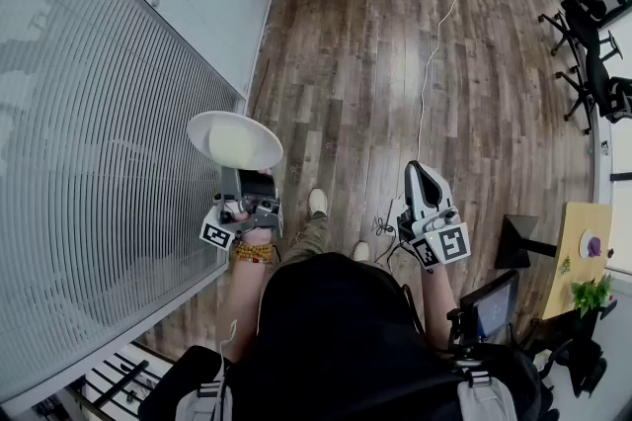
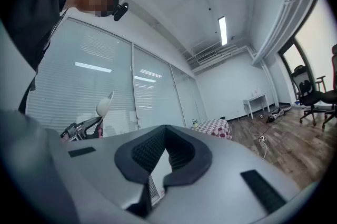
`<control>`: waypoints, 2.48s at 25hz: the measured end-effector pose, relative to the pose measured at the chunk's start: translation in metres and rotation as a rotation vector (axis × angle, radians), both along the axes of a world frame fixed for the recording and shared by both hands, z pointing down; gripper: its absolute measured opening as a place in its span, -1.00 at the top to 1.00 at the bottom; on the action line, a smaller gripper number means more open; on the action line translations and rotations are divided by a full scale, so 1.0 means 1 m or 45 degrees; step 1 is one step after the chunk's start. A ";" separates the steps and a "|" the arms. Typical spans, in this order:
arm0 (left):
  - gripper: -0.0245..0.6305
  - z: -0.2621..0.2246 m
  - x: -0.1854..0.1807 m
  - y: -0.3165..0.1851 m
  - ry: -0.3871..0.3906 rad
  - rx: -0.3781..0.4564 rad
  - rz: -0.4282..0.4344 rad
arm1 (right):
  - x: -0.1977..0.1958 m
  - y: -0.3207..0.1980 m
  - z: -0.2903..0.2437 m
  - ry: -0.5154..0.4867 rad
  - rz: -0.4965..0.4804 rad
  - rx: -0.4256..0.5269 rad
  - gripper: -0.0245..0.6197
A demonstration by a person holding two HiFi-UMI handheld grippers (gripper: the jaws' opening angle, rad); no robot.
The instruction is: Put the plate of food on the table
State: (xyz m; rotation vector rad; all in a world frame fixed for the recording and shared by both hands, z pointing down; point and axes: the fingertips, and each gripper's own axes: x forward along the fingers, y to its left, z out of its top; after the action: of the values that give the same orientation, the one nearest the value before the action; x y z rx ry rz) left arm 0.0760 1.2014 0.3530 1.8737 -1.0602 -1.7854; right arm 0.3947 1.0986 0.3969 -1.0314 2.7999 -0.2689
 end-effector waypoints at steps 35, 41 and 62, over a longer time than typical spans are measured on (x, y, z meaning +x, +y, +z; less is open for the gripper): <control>0.86 0.011 -0.025 -0.259 -0.071 -0.112 0.068 | -0.099 -0.237 -0.023 -0.040 -0.205 0.141 0.89; 0.86 0.017 -0.009 -0.313 -0.074 -0.164 0.005 | -0.084 -0.306 -0.014 -0.065 -0.251 0.122 0.89; 0.86 0.031 -0.046 -0.481 -0.052 -0.201 -0.039 | -0.133 -0.471 -0.005 -0.062 -0.312 0.120 0.89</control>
State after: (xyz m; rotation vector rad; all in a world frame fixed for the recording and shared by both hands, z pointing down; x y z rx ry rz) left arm 0.0296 0.7206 0.3841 1.8154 -1.2128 -1.6343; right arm 0.2616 0.6271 0.3919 -0.6527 2.8626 -0.1838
